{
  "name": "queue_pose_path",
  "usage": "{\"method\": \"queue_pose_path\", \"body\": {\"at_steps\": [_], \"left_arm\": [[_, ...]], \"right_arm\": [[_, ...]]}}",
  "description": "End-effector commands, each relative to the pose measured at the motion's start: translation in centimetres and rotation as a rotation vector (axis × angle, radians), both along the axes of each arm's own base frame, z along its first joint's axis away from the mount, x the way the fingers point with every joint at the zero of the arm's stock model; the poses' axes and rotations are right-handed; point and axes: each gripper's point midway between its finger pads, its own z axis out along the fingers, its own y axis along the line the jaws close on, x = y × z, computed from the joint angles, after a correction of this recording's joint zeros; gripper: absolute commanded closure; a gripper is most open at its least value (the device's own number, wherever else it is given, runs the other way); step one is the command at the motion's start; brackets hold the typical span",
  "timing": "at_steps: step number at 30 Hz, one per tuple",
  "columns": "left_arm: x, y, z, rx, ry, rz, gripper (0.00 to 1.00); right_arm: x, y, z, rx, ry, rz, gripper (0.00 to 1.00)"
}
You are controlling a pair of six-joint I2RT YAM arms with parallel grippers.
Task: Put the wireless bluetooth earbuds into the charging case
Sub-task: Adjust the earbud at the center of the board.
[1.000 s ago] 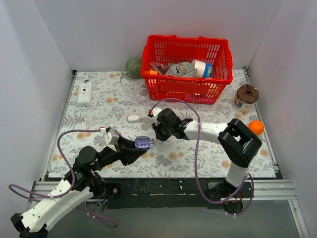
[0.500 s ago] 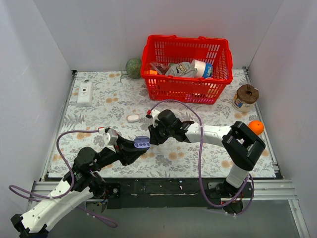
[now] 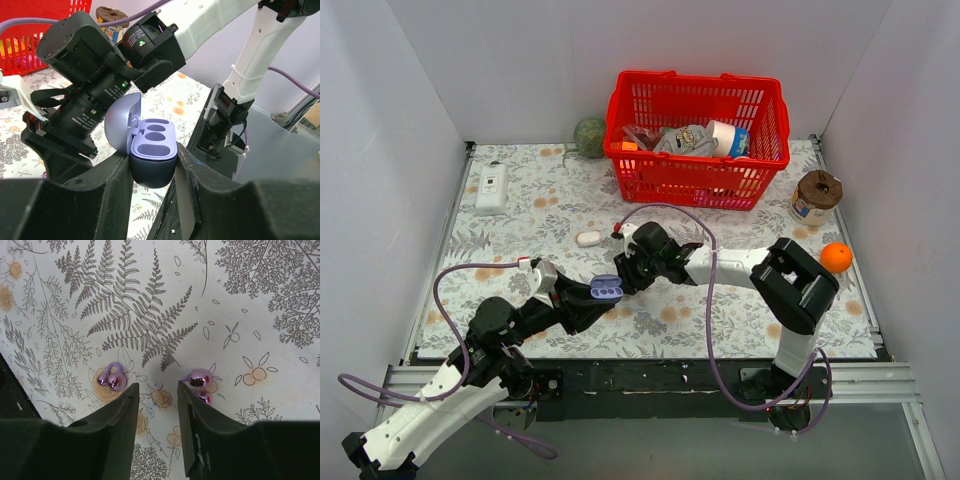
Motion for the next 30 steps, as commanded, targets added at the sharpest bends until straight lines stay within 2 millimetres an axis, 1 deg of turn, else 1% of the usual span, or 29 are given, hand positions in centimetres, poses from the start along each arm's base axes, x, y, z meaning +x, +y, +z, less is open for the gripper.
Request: {"method": "queue_pose_path", "body": {"at_steps": [1, 8, 13, 17, 18, 20, 21, 23, 24, 28, 30], "left_arm": [[-0.3, 0.2, 1.8, -0.031, -0.036, -0.006, 1.0], [-0.4, 0.2, 1.8, -0.031, -0.036, -0.007, 1.0], [-0.3, 0.1, 1.7, -0.027, -0.034, -0.004, 1.0], [-0.3, 0.1, 1.6, -0.024, -0.032, -0.009, 1.0], [-0.2, 0.1, 1.6, -0.025, -0.032, -0.007, 1.0], [-0.3, 0.1, 1.7, -0.027, -0.036, -0.007, 1.0], [-0.3, 0.1, 1.7, -0.029, -0.034, -0.007, 1.0], [-0.3, 0.1, 1.7, -0.03, -0.035, -0.007, 1.0], [-0.4, 0.1, 1.7, -0.03, -0.033, -0.009, 1.0], [-0.3, 0.1, 1.7, -0.033, -0.034, -0.006, 1.0], [-0.3, 0.1, 1.7, -0.031, -0.032, -0.008, 1.0]], "right_arm": [[1.7, 1.8, 1.7, 0.052, -0.047, -0.017, 0.55], [2.0, 1.0, 0.6, 0.002, -0.051, -0.043, 0.53], [2.2, 0.3, 0.4, -0.027, -0.071, -0.053, 0.53], [2.3, 0.3, 1.0, -0.022, -0.089, -0.042, 0.53], [2.4, 0.4, 1.7, -0.01, -0.102, -0.039, 0.53], [2.2, 0.1, 2.2, -0.006, -0.11, -0.035, 0.53], [2.2, 0.1, 2.9, 0.004, -0.123, -0.034, 0.52], [2.1, -0.3, 3.2, -0.001, -0.131, -0.035, 0.52], [2.1, -0.5, 3.8, 0.005, -0.145, -0.035, 0.51], [2.2, -1.1, 3.8, -0.014, -0.17, -0.029, 0.52], [2.2, -1.2, 3.3, -0.03, -0.172, -0.023, 0.52]]}}
